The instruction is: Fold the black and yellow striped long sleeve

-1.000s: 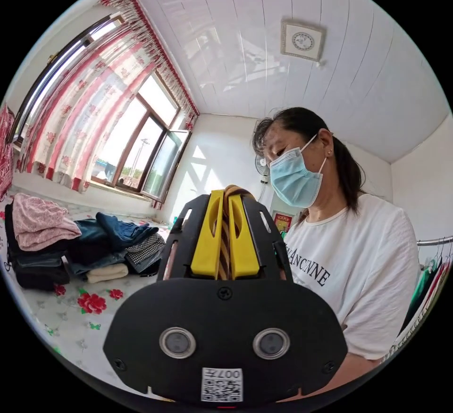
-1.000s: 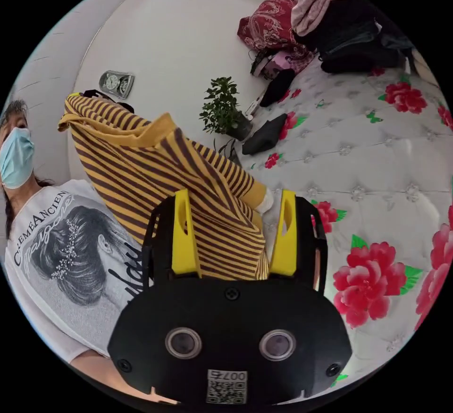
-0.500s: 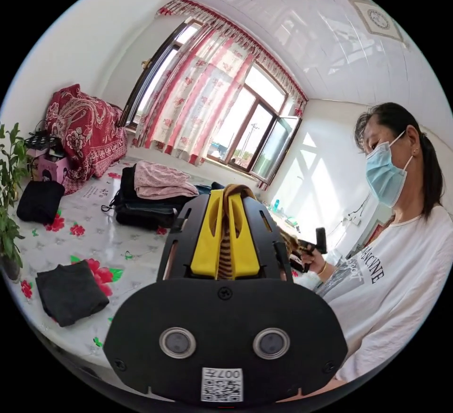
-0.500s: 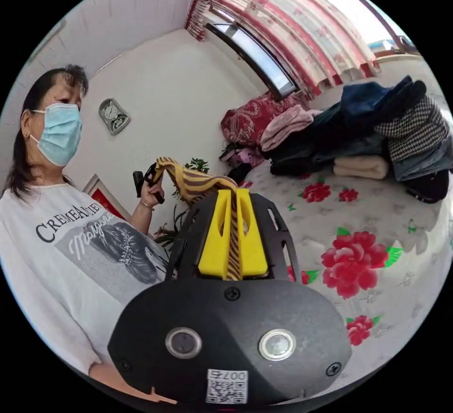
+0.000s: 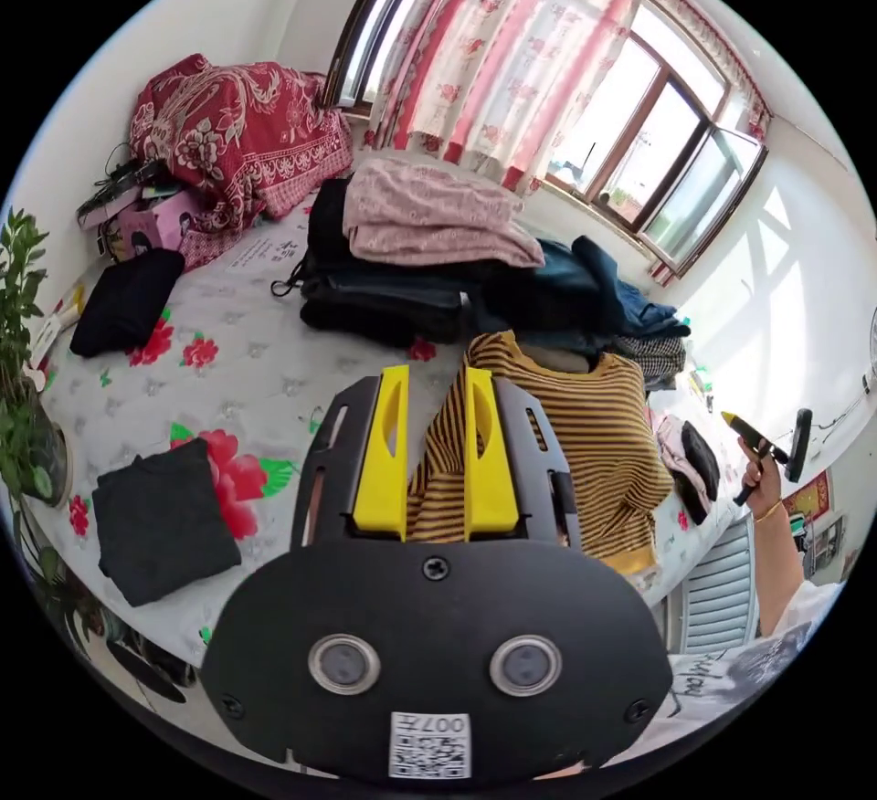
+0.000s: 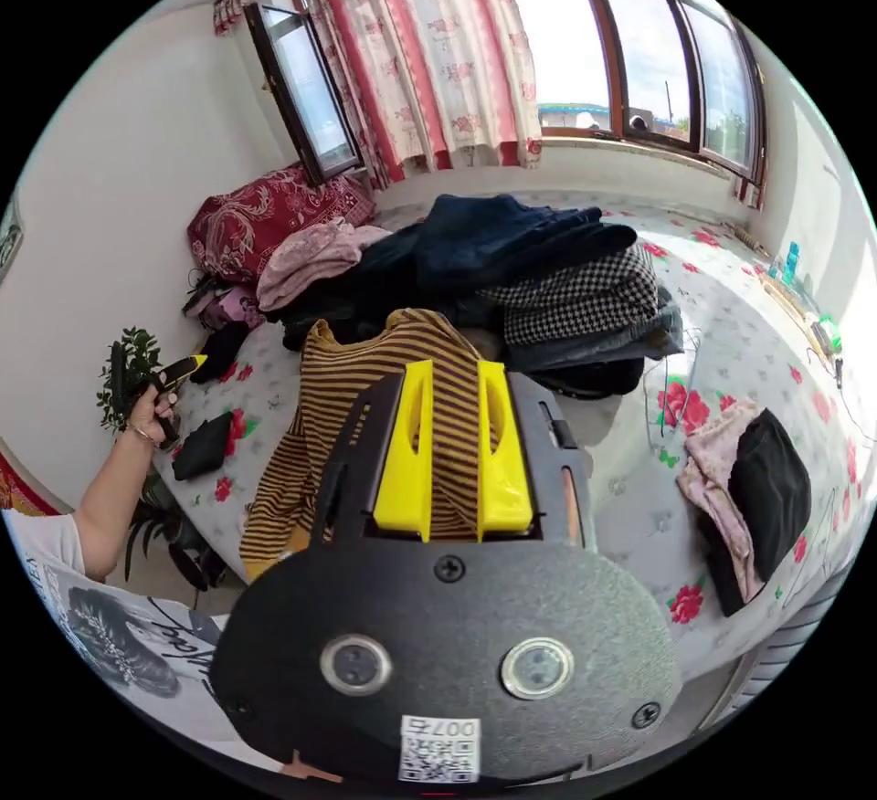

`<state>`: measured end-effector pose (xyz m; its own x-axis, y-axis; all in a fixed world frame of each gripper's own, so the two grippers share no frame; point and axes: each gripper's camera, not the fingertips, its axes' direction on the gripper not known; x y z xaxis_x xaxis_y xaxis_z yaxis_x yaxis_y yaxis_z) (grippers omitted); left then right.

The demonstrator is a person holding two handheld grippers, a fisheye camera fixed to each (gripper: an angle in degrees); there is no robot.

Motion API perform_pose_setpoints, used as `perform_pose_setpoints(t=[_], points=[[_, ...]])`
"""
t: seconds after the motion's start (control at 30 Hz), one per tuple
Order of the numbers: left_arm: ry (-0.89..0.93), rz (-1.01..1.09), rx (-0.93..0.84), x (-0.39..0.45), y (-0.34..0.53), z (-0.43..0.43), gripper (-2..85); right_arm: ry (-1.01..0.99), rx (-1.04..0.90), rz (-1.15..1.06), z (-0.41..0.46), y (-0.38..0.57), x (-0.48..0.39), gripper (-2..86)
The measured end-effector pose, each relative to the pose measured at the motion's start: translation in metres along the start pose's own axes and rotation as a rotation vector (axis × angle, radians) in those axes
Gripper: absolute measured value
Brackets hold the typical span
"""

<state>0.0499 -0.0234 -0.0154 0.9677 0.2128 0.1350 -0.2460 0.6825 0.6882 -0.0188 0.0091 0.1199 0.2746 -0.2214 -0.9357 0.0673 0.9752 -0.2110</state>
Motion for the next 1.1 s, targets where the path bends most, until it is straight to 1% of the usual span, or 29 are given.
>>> perform_pose_setpoints(t=[0.03,0.1,0.13,0.17,0.2,0.27,0.33,0.4,0.43,0.47,0.5,0.57,0.63,0.7,0.73,0.77,0.8,0.83,0.87,0.93,0.97,1.0,1.03,1.1], points=[[-0.006,0.007,-0.026,-0.002,0.014,0.008,9.7,0.018,-0.019,0.015,0.005,0.017,0.007,3.7],[-0.006,0.023,-0.181,-0.006,0.076,0.045,10.6,0.088,-0.166,0.101,0.030,0.088,0.037,4.3],[-0.001,0.021,-0.226,-0.006,0.092,0.055,10.7,0.102,-0.217,0.137,0.037,0.106,0.046,4.5],[0.005,0.006,-0.308,-0.004,0.123,0.073,11.1,0.115,-0.315,0.219,0.047,0.138,0.063,4.9],[0.026,-0.015,-0.374,0.000,0.149,0.088,11.8,0.118,-0.370,0.288,0.052,0.167,0.076,5.4],[0.041,-0.043,-0.444,0.011,0.178,0.107,12.5,0.135,-0.398,0.365,0.055,0.195,0.089,5.7],[0.016,-0.052,-0.500,0.024,0.193,0.128,11.4,0.161,-0.410,0.387,0.062,0.207,0.094,5.8],[-0.055,-0.072,-0.561,0.031,0.196,0.154,5.9,0.177,-0.480,0.364,0.086,0.208,0.095,5.0],[-0.068,-0.082,-0.581,0.031,0.194,0.160,5.1,0.170,-0.512,0.359,0.094,0.208,0.096,4.7],[-0.057,-0.084,-0.614,0.029,0.187,0.168,3.5,0.184,-0.584,0.364,0.108,0.207,0.096,3.7],[-0.021,-0.084,-0.638,0.025,0.177,0.170,2.7,0.231,-0.590,0.326,0.109,0.201,0.094,2.2],[0.043,-0.067,-0.644,0.014,0.157,0.160,1.8,0.184,-0.618,0.312,0.107,0.191,0.099,1.2],[0.068,-0.045,-0.610,-0.001,0.131,0.134,1.2,0.215,-0.548,0.286,0.087,0.179,0.109,0.7],[0.056,-0.041,-0.550,-0.027,0.092,0.092,0.7,0.358,-0.425,0.281,0.045,0.161,0.129,0.7],[0.040,-0.040,-0.537,-0.033,0.082,0.082,0.6,0.405,-0.399,0.283,0.034,0.157,0.135,0.7],[-0.024,-0.050,-0.491,-0.045,0.063,0.063,0.4,0.489,-0.342,0.284,0.014,0.149,0.146,1.0],[-0.128,-0.077,-0.414,-0.057,0.046,0.044,0.6,0.536,-0.298,0.295,-0.002,0.143,0.156,1.5],[-0.167,-0.076,-0.378,-0.061,0.038,0.037,0.7,0.553,-0.284,0.308,-0.008,0.141,0.161,1.8],[-0.222,-0.066,-0.336,-0.066,0.026,0.028,3.5,0.554,-0.273,0.334,-0.016,0.138,0.168,2.4],[-0.269,-0.100,-0.355,-0.073,0.016,0.026,6.5,0.462,-0.254,0.341,-0.018,0.137,0.167,3.6],[-0.288,-0.111,-0.357,-0.070,0.017,0.027,7.5,0.376,-0.243,0.327,-0.014,0.139,0.160,4.3],[-0.288,-0.104,-0.343,-0.063,0.025,0.029,7.9,0.284,-0.239,0.308,-0.007,0.145,0.148,5.0],[-0.285,-0.096,-0.337,-0.058,0.031,0.030,8.2,0.234,-0.241,0.301,-0.002,0.149,0.141,5.3],[-0.272,-0.067,-0.374,-0.042,0.068,0.046,9.3,0.040,-0.281,0.277,0.023,0.171,0.110,6.6]])
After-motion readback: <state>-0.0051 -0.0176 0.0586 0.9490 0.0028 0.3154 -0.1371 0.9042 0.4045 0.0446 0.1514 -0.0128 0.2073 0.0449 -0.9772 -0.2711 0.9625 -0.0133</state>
